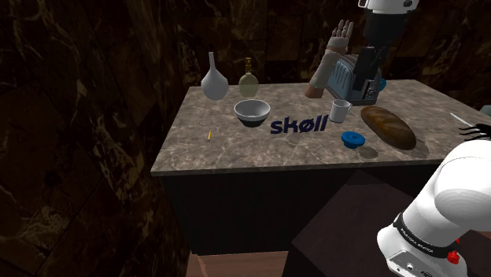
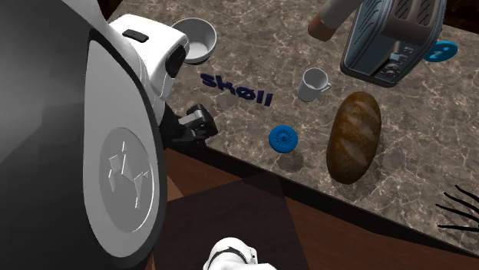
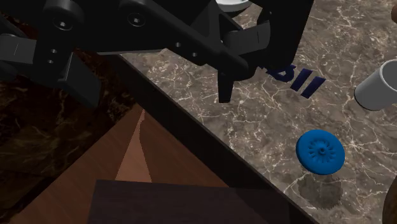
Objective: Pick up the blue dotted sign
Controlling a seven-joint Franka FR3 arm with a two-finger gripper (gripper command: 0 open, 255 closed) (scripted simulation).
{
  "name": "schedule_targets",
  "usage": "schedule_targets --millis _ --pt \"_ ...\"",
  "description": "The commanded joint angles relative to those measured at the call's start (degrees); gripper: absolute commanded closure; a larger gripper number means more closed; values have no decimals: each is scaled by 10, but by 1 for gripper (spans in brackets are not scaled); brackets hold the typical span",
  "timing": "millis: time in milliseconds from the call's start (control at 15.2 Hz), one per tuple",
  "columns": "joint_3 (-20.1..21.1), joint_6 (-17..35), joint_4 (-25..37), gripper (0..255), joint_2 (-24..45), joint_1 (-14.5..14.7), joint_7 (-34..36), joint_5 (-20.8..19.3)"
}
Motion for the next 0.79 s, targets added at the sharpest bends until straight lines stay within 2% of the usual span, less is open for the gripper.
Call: schedule_targets --millis 0,396,726 --pt "0 0 0 0 0 0 0 0" --pt "-59 90 -34 0 65 10 -111 -45" --pt "-104 167 -38 0 142 19 -199 -73"
